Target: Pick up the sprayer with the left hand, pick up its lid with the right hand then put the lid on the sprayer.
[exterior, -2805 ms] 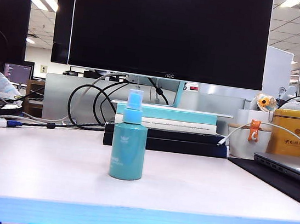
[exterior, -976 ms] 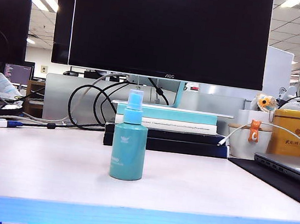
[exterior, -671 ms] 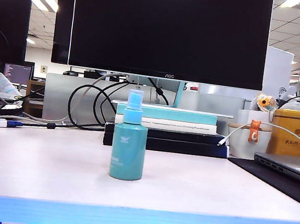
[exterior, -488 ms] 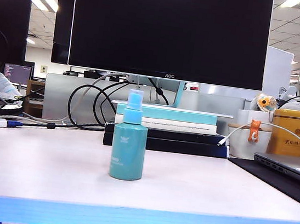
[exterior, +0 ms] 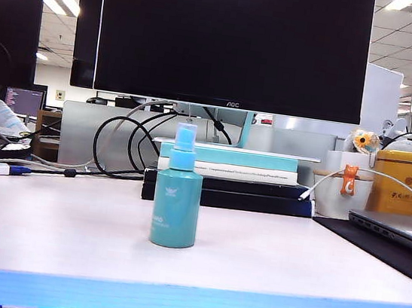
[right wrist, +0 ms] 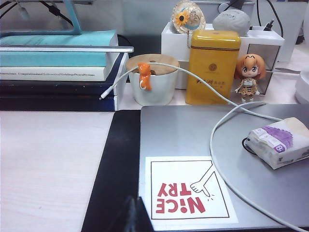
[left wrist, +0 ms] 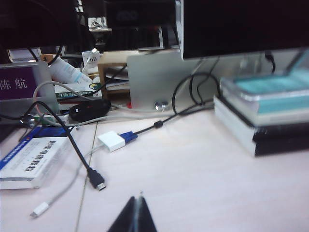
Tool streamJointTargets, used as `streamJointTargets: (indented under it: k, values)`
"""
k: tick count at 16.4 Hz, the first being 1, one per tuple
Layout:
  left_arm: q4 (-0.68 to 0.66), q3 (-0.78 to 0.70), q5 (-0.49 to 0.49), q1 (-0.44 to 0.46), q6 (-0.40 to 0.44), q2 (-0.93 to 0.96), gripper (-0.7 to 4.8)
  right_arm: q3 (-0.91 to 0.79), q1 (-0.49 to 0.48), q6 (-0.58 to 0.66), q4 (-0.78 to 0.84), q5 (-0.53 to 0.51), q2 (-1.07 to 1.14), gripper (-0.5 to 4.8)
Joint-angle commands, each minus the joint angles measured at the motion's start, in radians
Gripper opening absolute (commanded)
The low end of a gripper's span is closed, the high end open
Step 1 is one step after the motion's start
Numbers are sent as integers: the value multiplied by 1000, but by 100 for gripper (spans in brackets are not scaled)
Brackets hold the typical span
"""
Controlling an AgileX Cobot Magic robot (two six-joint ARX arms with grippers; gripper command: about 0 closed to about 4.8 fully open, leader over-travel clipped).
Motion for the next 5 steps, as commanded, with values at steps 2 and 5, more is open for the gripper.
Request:
streamJointTargets:
  k: [2,5]
  values:
    - [-3,3,13,-32,-33,-5,-4,-6,-1,1,14,0,0,-1]
    - [-3,3,27,-35,-32,-5,-4,-6,-1,1,14,1,0,-1]
